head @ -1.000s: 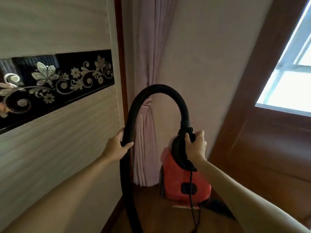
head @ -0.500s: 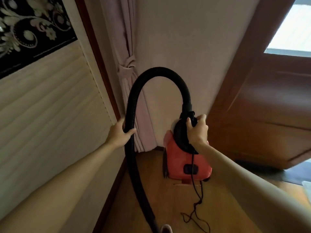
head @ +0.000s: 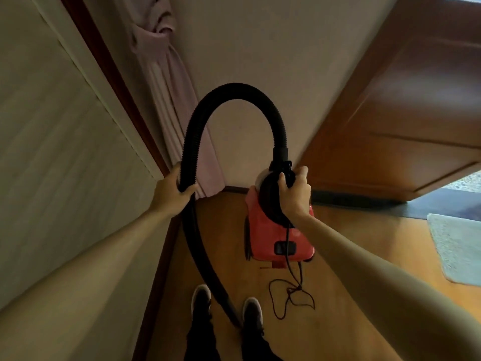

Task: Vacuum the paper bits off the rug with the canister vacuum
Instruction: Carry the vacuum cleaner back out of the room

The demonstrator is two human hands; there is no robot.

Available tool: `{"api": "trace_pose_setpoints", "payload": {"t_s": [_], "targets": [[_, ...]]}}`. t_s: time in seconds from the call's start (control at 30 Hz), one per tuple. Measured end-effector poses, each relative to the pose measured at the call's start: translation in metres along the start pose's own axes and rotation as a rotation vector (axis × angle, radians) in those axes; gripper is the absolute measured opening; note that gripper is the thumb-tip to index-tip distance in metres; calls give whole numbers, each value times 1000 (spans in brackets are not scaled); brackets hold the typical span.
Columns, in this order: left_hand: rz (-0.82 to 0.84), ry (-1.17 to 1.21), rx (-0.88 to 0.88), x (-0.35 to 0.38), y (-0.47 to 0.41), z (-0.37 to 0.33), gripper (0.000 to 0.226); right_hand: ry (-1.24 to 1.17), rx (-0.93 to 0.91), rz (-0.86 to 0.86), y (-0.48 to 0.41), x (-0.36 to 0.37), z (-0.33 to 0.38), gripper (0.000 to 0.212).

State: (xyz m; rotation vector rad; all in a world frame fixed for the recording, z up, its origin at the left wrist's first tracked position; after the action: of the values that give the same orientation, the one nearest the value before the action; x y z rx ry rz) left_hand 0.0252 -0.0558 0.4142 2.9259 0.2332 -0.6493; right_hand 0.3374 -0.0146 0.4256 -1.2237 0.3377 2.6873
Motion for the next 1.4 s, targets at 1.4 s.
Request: {"api": "trace_pose_setpoints", "payload": {"t_s": [1.4], "targets": [[66, -161, -180, 148, -124, 345, 70, -33, 229, 104, -108, 338, -189, 24]]}}
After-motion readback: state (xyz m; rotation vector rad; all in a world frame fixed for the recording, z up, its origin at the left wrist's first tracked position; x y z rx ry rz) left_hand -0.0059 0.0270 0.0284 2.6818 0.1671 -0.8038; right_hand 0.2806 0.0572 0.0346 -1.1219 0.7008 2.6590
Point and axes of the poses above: each hand's wrist, its own y-axis away from the middle knuckle, its own x-axis out of the palm, z = x × y, the point moved 7 cm from there along -y, towards the middle knuckle, and after that the axes turned 11 degrees about y, right-handed, at the moved point
